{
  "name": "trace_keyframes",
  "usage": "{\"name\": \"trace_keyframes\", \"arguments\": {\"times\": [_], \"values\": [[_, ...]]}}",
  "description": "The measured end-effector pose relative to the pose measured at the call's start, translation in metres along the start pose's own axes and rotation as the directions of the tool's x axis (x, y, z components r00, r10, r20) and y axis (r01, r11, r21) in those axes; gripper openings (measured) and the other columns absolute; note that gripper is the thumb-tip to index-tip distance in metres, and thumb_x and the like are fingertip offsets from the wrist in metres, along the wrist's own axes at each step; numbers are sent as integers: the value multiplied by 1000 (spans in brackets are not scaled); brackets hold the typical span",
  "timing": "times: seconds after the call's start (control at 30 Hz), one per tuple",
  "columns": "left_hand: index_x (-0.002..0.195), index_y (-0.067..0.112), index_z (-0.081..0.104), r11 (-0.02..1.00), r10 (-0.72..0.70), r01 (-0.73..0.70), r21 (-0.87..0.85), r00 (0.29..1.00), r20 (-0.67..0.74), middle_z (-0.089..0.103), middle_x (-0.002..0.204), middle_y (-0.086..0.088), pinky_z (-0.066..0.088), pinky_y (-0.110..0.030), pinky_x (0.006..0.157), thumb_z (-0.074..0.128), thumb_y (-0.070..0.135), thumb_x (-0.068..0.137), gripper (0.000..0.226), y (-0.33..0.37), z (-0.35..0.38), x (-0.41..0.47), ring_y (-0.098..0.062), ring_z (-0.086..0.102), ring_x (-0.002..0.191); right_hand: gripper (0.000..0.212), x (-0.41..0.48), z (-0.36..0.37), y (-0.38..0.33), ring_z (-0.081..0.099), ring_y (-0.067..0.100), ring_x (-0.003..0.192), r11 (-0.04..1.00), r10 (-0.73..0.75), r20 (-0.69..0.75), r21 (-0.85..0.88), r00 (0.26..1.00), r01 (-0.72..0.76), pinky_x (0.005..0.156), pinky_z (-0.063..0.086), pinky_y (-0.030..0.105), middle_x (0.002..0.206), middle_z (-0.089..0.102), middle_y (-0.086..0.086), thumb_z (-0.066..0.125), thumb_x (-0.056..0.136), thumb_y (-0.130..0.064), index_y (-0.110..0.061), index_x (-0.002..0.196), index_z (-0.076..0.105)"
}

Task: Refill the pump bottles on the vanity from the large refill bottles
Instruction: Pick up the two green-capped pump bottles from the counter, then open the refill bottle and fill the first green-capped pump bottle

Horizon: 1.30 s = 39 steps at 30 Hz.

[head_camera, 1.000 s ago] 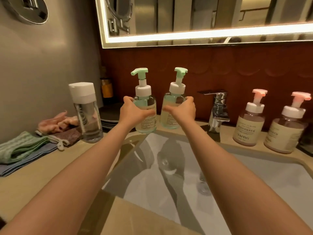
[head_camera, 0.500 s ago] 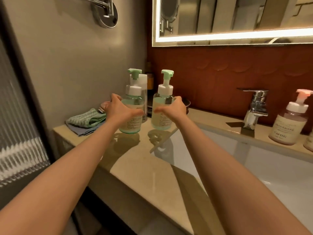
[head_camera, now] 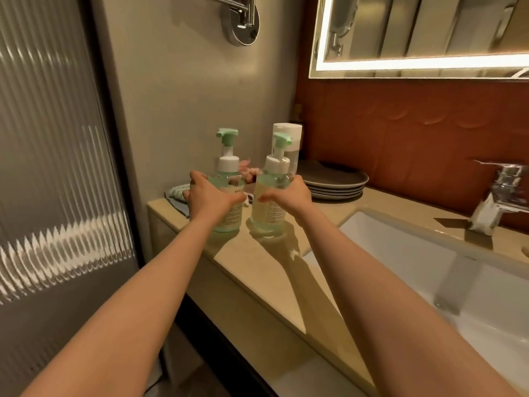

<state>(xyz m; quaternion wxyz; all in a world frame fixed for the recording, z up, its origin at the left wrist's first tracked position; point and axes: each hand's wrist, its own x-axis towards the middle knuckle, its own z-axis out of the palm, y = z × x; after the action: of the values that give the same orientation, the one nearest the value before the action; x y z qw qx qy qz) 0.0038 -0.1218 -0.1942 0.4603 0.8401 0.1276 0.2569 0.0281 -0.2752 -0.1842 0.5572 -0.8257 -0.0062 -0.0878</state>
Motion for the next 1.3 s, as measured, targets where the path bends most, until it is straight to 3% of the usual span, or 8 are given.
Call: {"name": "trace_keyframes", "arguments": {"times": [0.33, 0.43, 0.53, 0.73, 0.87, 0.97, 1.17, 1.3], "values": [[117, 6, 32, 999, -42, 42, 4, 997, -70, 47, 127, -18, 36, -48, 101, 86, 42, 56, 89, -16, 11, 3, -36, 37, 124, 86, 3, -1, 7, 53, 22, 112, 1000, -9, 37, -1, 999, 9, 86, 41, 30, 121, 57, 6, 82, 64, -11, -10, 136, 36], [123, 12, 25, 998, -63, 65, 24, 997, -47, 38, 134, -17, 32, -45, 102, 87, 41, 55, 96, -11, 12, -2, -34, 32, 125, 86, 5, 2, 8, 55, 22, 110, 1000, -4, 44, -12, 999, 4, 83, 41, 29, 119, 59, 5, 83, 62, -12, -11, 135, 39], [134, 16, 18, 991, 41, -33, 133, 998, -55, 24, 141, -14, 23, -42, 103, 85, 48, 55, 108, -3, 10, -9, -33, 25, 128, 88, 5, 4, 7, 56, 23, 111, 1000, -2, 56, -28, 998, 3, 84, 43, 31, 119, 59, 5, 84, 59, -13, -13, 135, 40], [128, 7, 37, 897, 435, -396, 197, 869, -236, 35, 130, -16, 25, -33, 83, 71, 33, 73, 70, 17, 3, -16, -32, 37, 113, 104, 4, 4, 3, 51, 27, 118, 996, 29, 100, -81, 995, -21, 98, 44, 41, 127, 55, 8, 84, 58, -15, -13, 144, 26], [120, 5, 43, 890, 456, -430, 152, 839, -297, 42, 122, -16, 23, -29, 81, 67, 25, 75, 55, 28, 4, -20, -31, 40, 109, 120, 10, 3, 8, 51, 26, 119, 992, 30, 129, -122, 991, -14, 101, 43, 47, 128, 55, 7, 86, 42, -29, -15, 145, 26], [118, 5, 43, 922, 386, -368, 122, 853, -352, 42, 120, -15, 24, -30, 84, 63, 20, 76, 49, 30, 2, -21, -30, 40, 110, 128, 23, 3, 19, 56, 22, 113, 984, 9, 154, -175, 988, 18, 96, 47, 42, 120, 60, 3, 77, 19, -50, -15, 137, 41], [102, 1, 50, 827, 561, -540, 159, 775, -291, 49, 103, -17, 27, -27, 78, 54, 10, 72, 31, 30, 1, -25, -30, 46, 93, 124, 25, -2, 22, 53, 24, 117, 968, -16, 205, -241, 979, 66, 100, 45, 45, 125, 57, 3, 76, 18, -58, -18, 132, 47], [100, 2, 50, 790, 608, -609, 70, 763, -221, 46, 98, -6, 24, -20, 76, 52, 4, 73, 27, 55, 6, -27, -18, 40, 89, 121, 15, -20, 7, 45, 28, 126, 954, -26, 252, -284, 967, 99, 106, 38, 49, 129, 52, 4, 83, 26, -43, -19, 136, 38]]}}
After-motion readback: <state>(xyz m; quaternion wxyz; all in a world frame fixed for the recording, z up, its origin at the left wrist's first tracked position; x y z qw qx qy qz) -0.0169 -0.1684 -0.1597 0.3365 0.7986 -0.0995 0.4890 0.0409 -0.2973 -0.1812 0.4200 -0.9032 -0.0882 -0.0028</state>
